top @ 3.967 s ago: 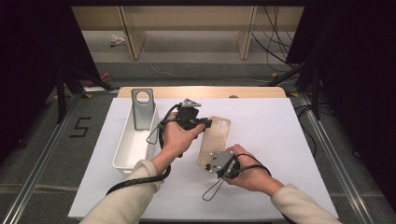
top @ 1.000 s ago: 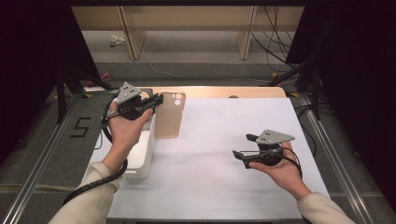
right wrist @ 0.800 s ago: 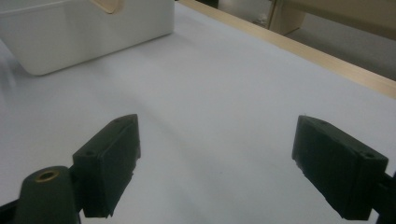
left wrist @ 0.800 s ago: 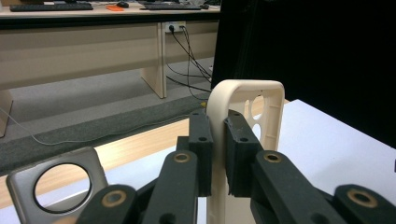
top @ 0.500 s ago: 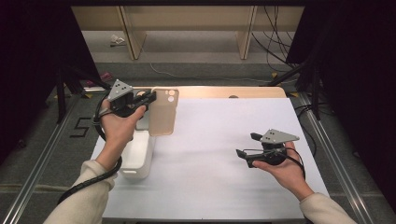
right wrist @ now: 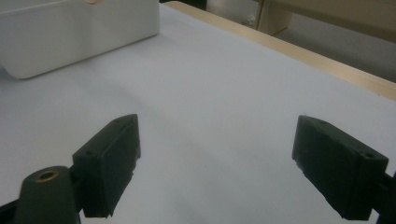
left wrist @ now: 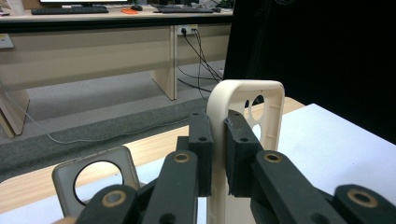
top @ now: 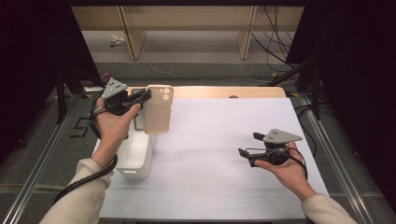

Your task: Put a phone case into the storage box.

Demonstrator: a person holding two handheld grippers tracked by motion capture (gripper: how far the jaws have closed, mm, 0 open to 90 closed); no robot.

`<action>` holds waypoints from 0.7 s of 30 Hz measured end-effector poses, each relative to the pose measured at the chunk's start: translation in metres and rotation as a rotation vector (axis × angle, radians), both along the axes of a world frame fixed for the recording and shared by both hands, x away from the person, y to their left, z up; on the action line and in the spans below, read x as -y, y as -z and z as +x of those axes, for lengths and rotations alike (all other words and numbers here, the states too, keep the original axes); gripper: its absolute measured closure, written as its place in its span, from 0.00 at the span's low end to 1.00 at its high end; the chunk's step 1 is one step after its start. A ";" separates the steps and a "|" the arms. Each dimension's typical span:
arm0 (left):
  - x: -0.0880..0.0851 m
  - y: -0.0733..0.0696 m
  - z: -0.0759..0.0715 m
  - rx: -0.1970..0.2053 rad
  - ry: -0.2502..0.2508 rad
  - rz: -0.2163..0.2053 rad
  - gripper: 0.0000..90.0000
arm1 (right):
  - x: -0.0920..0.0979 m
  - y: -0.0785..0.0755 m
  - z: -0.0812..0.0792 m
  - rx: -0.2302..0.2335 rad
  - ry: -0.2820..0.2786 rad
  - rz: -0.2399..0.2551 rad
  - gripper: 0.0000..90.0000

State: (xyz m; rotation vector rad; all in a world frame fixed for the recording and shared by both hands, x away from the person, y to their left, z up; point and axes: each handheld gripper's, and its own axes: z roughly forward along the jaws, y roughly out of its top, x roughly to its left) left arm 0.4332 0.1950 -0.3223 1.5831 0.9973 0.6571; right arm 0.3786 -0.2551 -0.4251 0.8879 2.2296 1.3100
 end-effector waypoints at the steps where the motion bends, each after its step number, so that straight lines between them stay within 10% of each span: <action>1: -0.001 0.000 0.000 -0.001 0.000 0.001 0.92 | 0.001 0.000 0.000 0.000 0.003 0.003 0.18; 21: -0.020 0.000 0.006 0.002 -0.025 0.003 0.92 | 0.008 0.000 -0.001 -0.004 0.022 0.015 0.18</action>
